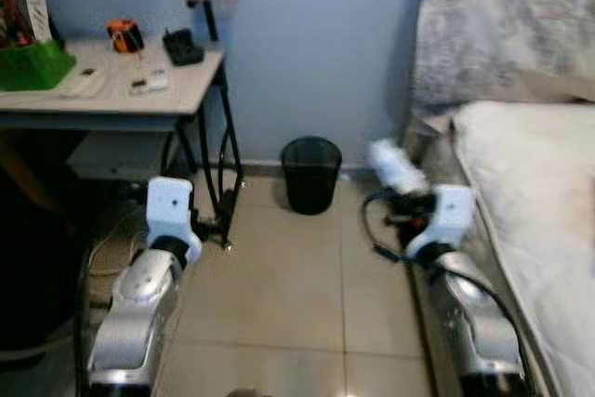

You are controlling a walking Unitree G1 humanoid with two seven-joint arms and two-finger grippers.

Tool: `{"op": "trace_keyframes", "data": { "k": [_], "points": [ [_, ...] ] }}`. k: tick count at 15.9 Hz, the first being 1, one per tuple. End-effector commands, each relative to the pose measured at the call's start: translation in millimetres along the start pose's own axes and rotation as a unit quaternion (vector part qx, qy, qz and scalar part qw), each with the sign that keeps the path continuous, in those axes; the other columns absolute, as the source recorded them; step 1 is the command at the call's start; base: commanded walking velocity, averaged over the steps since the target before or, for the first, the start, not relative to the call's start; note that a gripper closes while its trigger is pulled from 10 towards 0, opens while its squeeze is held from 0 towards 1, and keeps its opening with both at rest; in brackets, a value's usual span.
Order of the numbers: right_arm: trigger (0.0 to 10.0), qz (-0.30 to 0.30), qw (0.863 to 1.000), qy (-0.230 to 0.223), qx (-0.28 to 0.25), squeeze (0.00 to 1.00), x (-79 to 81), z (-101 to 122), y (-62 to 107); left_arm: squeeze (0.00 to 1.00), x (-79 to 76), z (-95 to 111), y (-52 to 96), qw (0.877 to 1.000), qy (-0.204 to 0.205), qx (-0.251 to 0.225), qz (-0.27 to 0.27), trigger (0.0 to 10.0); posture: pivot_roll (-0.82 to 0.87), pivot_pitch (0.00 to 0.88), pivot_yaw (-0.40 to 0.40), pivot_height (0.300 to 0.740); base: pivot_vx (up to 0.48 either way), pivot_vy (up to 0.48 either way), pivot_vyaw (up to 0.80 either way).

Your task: Clean up the room

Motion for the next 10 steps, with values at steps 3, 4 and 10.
{"op": "trace_keyframes", "data": {
  "k": [3, 4, 10],
  "points": [
    [10.0, -0.004, 1.0, -0.003, 0.004, 0.0, 0.1, -4, -2.4, 0.0, 4.9, -8, -3.8, 0.999, -0.036, 0.018, 0.01, 10.0, -0.02, 0.0, 0.019, 0.74, 0.325, 0.0, 0.0],
    [10.0, -0.006, 1.0, -0.011, 0.0, 0.0, -0.1, -2, -2.8, 0.0, 5.6, -6, -3.9, 0.999, -0.029, 0.014, 0.008, 10.0, -0.02, 0.0, 0.018, 0.74, 0.326, 0.0, 0.0],
    [10.0, -0.001, 1.0, -0.027, 0.013, 0.0, -0.5, -11, -1.2, 0.0, -5.4, 0, -1.9, 0.999, -0.03, 0.003, -0.025, 10.0, -0.02, 0.0, 0.0, 0.74, 0.35, 0.0, 0.0]
  ]
}}
Point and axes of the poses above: a point about 5 cm out from each wrist's last joint towards the gripper, its own y axis pointing back from the gripper into the wrist, its own z axis along the axis of the wrist's last joint, x = y × z, the point moved 4 cm from there along -y, pointing out of the wrist towards the gripper, and after that the axes turned 9 degrees about -y, right-handed, at the moved point
